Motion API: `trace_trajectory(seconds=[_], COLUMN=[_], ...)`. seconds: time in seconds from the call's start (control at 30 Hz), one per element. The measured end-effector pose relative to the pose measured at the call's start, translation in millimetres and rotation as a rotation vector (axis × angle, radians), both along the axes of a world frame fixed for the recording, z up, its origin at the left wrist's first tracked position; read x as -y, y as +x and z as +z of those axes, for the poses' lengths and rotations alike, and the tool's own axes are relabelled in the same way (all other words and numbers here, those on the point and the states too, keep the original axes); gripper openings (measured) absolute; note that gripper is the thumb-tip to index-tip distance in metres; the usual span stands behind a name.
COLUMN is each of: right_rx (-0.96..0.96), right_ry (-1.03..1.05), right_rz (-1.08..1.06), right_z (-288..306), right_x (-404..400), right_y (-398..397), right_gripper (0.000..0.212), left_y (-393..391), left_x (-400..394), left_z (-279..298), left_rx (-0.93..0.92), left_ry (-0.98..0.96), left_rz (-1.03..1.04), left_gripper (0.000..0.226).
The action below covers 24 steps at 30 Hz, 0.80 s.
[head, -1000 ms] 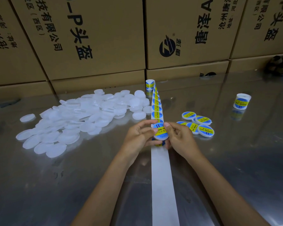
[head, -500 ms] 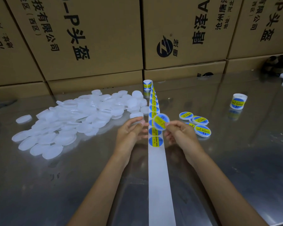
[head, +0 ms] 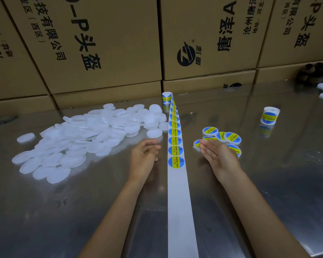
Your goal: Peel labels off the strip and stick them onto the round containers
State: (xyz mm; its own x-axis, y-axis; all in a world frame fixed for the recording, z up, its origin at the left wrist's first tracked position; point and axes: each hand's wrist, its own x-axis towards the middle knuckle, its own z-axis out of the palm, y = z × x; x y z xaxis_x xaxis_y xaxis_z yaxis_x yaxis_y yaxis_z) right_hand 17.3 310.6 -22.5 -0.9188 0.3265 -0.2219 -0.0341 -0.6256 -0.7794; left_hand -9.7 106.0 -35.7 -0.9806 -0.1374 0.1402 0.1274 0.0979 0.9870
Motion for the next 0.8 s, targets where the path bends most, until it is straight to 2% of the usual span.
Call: trace_trajectory(seconds=[0.13,0.3,0.4,0.5,0.57,0.7,0.8], right_rx=[0.052,-0.007,-0.089,-0.112,-0.118,-0.115,-0.107], right_ry=[0.205,0.73,0.992,1.086,1.115,1.139,1.131], right_rz=[-0.007,-0.032,-0.05,-0.03,-0.014,0.005,0.015], right_z=[0,-11,-17,-21,-23,-25,-25], right_x=[10,30,39,40,40,40,39], right_y=[-2,-10,-15,-20,-24,-26,-26], right_gripper=[0.017,0.014,0.011,0.011,0.012,0.011,0.01], left_y=[-12,-45,-63,-79,-87,-90,-84], left_x=[7,8,0,-5,-5,-2,-3], left_z=[-5,-9,-8,-9,-11,-12,-12], left_rx=[-0.069,-0.03,-0.085,-0.129,-0.157,-0.267,-0.374], left_ry=[-0.243,-0.483,-0.616,-0.855,-0.972,-1.005,-0.921], left_rz=[0.134,0.147,0.127,0.092,0.075,0.096,0.116], left_gripper=[0.029,0.03,0.039,0.046,0.039,0.024,0.021])
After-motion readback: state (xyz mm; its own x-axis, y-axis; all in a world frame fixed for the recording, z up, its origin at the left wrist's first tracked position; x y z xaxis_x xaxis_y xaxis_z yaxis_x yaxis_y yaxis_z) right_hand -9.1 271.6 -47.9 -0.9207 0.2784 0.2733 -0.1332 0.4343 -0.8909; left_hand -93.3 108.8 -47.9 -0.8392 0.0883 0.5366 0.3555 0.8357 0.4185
